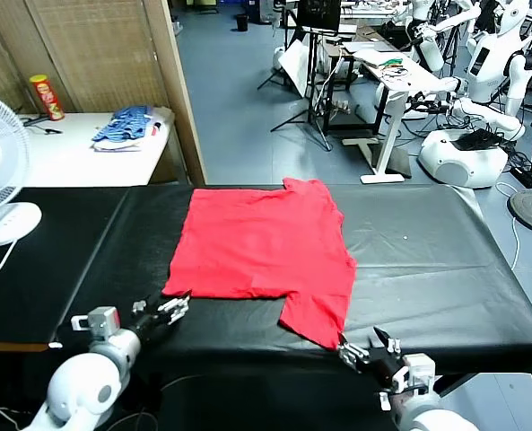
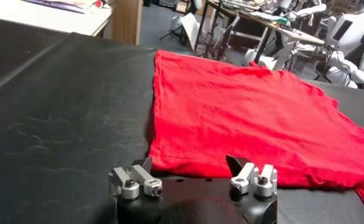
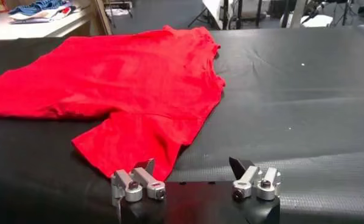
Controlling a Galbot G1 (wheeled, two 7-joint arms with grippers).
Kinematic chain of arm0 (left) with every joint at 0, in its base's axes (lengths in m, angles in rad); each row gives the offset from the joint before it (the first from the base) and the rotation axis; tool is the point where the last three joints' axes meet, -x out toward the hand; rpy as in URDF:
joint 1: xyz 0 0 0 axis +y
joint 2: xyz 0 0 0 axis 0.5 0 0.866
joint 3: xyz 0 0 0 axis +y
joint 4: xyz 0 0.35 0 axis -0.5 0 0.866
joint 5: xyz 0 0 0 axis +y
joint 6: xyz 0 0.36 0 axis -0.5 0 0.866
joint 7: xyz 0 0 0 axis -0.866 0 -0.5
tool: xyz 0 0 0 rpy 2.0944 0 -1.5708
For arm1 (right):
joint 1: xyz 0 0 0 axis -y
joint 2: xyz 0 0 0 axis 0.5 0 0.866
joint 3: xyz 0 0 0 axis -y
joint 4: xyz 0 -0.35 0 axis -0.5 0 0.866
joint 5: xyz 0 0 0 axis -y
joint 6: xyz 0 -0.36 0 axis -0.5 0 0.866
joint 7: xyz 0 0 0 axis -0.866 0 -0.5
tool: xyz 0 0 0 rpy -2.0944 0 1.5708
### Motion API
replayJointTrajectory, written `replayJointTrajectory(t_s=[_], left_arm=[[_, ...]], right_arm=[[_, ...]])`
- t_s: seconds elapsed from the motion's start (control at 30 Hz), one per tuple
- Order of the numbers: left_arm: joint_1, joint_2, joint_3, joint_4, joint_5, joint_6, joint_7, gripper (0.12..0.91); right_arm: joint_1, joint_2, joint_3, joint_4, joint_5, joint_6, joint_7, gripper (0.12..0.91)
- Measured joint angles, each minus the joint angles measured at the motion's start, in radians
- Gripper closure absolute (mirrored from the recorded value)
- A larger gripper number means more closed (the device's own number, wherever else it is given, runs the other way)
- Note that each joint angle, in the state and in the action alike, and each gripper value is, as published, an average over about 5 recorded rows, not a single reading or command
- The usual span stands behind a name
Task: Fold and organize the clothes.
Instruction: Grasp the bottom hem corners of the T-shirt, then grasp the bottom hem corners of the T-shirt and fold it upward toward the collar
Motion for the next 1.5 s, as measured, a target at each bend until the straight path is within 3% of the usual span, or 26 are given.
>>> replayJointTrajectory(t_s=[0.2,0.3,0.4,0.67,0.77,1.23,1.37,1.5], left_arm=[[-0.018,0.002,0.002,0.032,0.002,-0.001,-0.002,0.232],[-0.030,0.001,0.002,0.054,0.000,-0.005,-0.003,0.252],[-0.038,0.001,0.002,0.080,-0.004,-0.008,0.000,0.355],[-0.031,-0.010,0.007,0.103,-0.002,-0.019,0.014,0.800],[-0.018,-0.014,0.009,0.086,-0.003,-0.017,0.012,0.894],[0.158,-0.008,-0.045,-0.164,-0.021,-0.002,-0.038,0.905],[0.209,-0.014,-0.071,-0.231,-0.032,-0.015,-0.044,0.905],[0.204,-0.035,-0.075,-0.244,-0.037,-0.056,-0.051,0.905]], right_arm=[[0.017,0.016,-0.020,-0.028,-0.014,0.001,0.003,0.233],[0.022,0.022,-0.026,-0.043,-0.021,0.005,0.006,0.281],[0.023,0.026,-0.029,-0.053,-0.028,0.009,0.007,0.377],[0.011,0.035,-0.031,-0.045,-0.042,0.016,0.018,0.792],[-0.007,0.030,-0.018,-0.028,-0.042,0.016,0.024,0.891],[-0.156,-0.017,0.085,0.156,-0.013,0.021,0.032,0.904],[-0.139,-0.035,0.119,0.145,0.042,0.092,0.006,0.904],[-0.075,-0.068,0.129,0.070,0.085,0.195,-0.038,0.904]])
